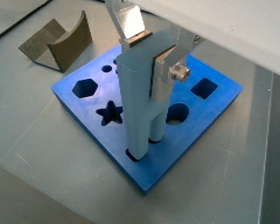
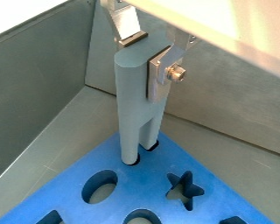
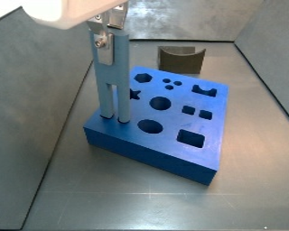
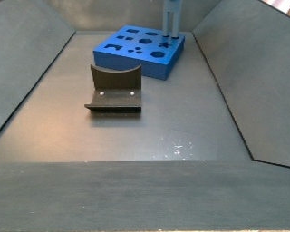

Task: Pick up the square-circle object. Move up. Move to above the board. Insert the square-circle object.
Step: Insert the square-circle object.

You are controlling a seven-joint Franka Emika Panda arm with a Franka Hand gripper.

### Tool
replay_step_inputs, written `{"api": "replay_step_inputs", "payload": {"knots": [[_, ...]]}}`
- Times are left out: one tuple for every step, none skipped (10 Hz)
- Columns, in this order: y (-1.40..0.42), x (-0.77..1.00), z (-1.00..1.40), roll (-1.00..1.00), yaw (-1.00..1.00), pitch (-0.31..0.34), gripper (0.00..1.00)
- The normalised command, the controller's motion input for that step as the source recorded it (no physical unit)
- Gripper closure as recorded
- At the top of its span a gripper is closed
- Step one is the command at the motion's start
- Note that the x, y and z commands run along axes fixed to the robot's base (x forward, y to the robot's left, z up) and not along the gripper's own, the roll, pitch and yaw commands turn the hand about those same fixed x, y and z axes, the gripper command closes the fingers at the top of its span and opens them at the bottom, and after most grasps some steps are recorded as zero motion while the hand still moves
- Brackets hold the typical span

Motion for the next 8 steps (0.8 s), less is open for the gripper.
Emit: {"api": "replay_step_inputs", "payload": {"knots": [[0.0,0.15,-0.25,0.0,0.0,0.021,1.0],[0.0,0.09,-0.11,0.0,0.0,0.0,1.0],[0.03,0.0,0.0,0.0,0.0,0.0,1.0],[0.18,-0.11,-0.03,0.0,0.0,0.0,1.0],[0.12,-0.15,-0.07,0.0,0.0,0.0,1.0],[0.0,-0.03,-0.02,0.0,0.0,0.0,1.0],[-0.03,-0.05,-0.11,0.0,0.0,0.0,1.0],[-0.1,-0.03,-0.18,0.0,-0.01,0.0,1.0]]}}
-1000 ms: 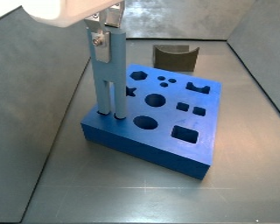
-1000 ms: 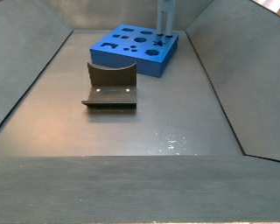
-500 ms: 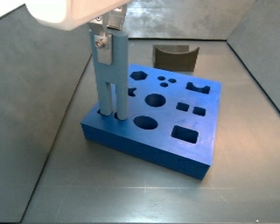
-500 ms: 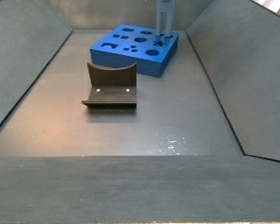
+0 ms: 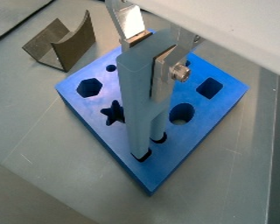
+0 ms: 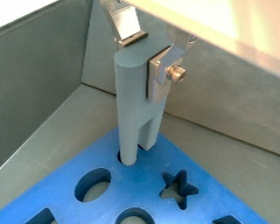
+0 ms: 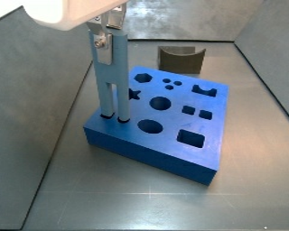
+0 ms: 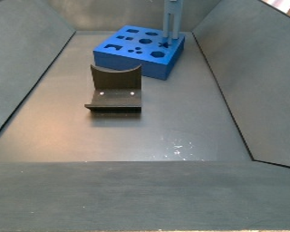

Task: Pick up the square-circle object. Move up. Move to above the board. Insert the square-circle object.
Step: Insert the square-circle object.

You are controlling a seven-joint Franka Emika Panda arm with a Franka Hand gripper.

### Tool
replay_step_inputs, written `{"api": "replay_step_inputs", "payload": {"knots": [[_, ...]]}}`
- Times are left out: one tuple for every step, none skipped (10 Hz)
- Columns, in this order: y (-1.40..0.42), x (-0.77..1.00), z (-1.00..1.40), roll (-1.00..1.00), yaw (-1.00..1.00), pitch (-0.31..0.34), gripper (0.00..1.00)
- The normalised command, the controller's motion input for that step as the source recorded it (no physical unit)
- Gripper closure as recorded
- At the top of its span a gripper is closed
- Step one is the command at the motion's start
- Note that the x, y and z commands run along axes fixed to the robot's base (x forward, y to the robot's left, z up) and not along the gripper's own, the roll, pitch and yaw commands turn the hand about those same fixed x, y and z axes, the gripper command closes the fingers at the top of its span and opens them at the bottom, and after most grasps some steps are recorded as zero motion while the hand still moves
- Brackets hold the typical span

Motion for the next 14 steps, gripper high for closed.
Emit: {"api": "replay_step_inputs", "payload": {"knots": [[-0.08,0.0,-0.05,0.0,0.0,0.0,1.0],[-0.16,0.0,-0.06,0.0,0.0,-0.003,1.0],[-0.02,0.0,-0.01,0.0,0.0,0.0,1.0],[0.0,0.0,-0.08,0.0,0.0,0.0,1.0],[-0.03,-0.05,-0.6,0.07,0.0,-0.059,1.0],[-0.09,-0.08,-0.88,0.16,0.0,-0.146,1.0],[-0.08,-0.07,-0.85,0.2,0.0,-0.13,1.0],[-0.1,-0.04,-0.84,0.21,0.0,-0.123,1.0],[-0.11,-0.03,-0.85,0.2,0.0,-0.133,1.0],[-0.14,0.0,-0.87,0.18,0.0,-0.141,1.0],[-0.16,0.0,-0.9,0.15,0.0,-0.14,1.0],[-0.19,0.0,-0.95,0.12,0.0,-0.134,1.0],[-0.21,0.01,-1.0,0.1,0.0,-0.119,1.0],[-0.23,0.04,-1.0,0.08,0.0,-0.099,1.0]]}}
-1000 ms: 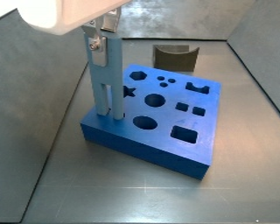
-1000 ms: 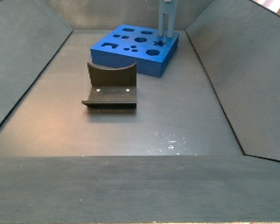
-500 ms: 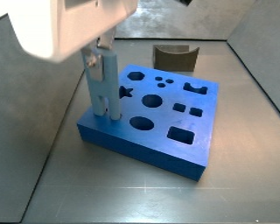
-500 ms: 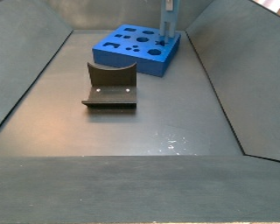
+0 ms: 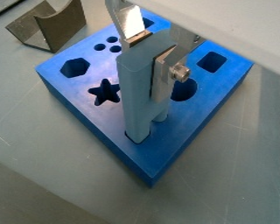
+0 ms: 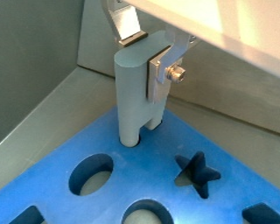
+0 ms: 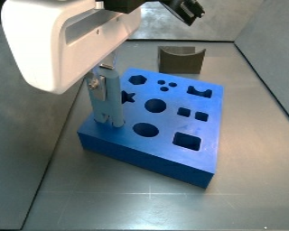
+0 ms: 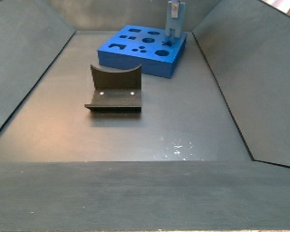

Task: Pick up the square-circle object. Move up. Move to above the board. Insert the square-circle object.
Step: Insert the square-circle object.

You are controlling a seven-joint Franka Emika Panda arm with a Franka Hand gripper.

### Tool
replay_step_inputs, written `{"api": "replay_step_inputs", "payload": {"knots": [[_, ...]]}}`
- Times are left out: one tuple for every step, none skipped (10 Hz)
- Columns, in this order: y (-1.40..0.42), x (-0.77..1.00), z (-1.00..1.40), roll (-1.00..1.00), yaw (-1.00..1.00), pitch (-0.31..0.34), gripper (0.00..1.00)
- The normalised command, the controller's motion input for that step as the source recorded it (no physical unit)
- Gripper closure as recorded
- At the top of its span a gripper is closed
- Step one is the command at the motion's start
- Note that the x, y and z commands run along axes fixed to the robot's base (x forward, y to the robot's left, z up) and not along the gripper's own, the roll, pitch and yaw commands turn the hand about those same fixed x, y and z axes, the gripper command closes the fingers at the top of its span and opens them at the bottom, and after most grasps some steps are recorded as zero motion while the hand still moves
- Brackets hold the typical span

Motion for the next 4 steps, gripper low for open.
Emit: {"api": "replay_step_inputs", "payload": {"knots": [[-0.23,0.1,-1.0,0.07,0.0,-0.066,1.0],[-0.08,0.23,-0.95,0.05,0.0,-0.13,1.0],[-0.01,0.0,0.0,0.02,0.0,0.0,1.0],[0.0,0.0,0.0,0.0,0.0,0.0,1.0]]}}
